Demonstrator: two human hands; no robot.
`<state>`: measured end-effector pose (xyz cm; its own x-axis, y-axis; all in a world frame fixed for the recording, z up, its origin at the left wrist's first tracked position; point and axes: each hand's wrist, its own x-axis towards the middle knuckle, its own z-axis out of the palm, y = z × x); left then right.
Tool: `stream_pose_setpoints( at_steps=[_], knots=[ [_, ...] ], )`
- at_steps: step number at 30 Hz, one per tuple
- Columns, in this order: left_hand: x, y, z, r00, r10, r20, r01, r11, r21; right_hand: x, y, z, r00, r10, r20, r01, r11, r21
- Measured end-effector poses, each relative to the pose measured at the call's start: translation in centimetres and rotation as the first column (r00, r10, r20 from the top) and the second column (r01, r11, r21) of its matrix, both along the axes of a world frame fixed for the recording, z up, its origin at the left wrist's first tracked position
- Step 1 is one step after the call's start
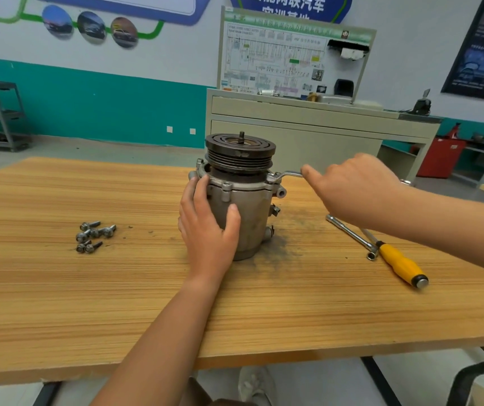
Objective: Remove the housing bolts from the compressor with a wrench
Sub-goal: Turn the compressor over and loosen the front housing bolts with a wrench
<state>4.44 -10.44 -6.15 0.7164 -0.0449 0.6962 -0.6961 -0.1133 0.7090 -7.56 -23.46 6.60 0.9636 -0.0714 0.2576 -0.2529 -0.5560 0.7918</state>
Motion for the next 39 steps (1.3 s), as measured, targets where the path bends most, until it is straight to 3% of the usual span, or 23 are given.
stream_pose_setpoints(
  at_steps=[4,10,18,20,23,25,27,30,34,39],
  knots=[
    [0.1,0.0,0.1,1.0,-0.003,-0.001,0.003,1.0,-0.01,0.7,-1.0,-1.4,0.996,-0.016,0.085,0.002,0.987,0.159],
    [0.0,0.0,0.0,0.998,-0.056,-0.011,0.055,0.997,-0.054,3.8,-2.7,-2.6,0.955,0.02,0.295,-0.077,0.98,0.181],
    [0.3,0.0,0.1,0.997,-0.077,0.015,0.078,0.992,-0.098,8.8,-3.0,-3.3,0.895,0.135,0.424,-0.289,0.902,0.322],
    [0.3,0.0,0.1,0.997,-0.081,0.017,0.083,0.991,-0.103,7.8,-2.9,-3.0,0.824,0.109,0.556,-0.397,0.812,0.428],
    [0.2,0.1,0.3,0.996,-0.091,0.021,0.092,0.99,-0.105,5.0,-1.5,-1.9,0.659,-0.014,0.752,-0.619,0.558,0.553],
    [0.2,0.2,0.3,0.995,-0.098,0.015,0.099,0.99,-0.097,2.7,-0.2,-1.5,0.674,0.037,0.738,-0.655,0.493,0.573],
    [0.1,0.4,0.3,0.995,-0.1,0.005,0.1,0.991,-0.087,0.5,0.8,-1.6,0.777,0.087,0.623,-0.546,0.585,0.6],
    [-0.1,0.6,0.4,0.995,-0.099,-0.001,0.099,0.993,-0.07,-1.0,1.4,-2.1,0.931,-0.018,0.364,-0.226,0.756,0.614],
    [-0.2,0.7,0.4,0.995,-0.097,-0.002,0.096,0.994,-0.053,-0.7,1.9,-1.7,0.957,-0.104,0.272,-0.062,0.84,0.539],
    [-0.1,0.7,0.5,0.995,-0.097,-0.009,0.097,0.994,-0.046,0.1,3.6,0.3,0.991,-0.093,0.102,0.056,0.946,0.32]
  ],
)
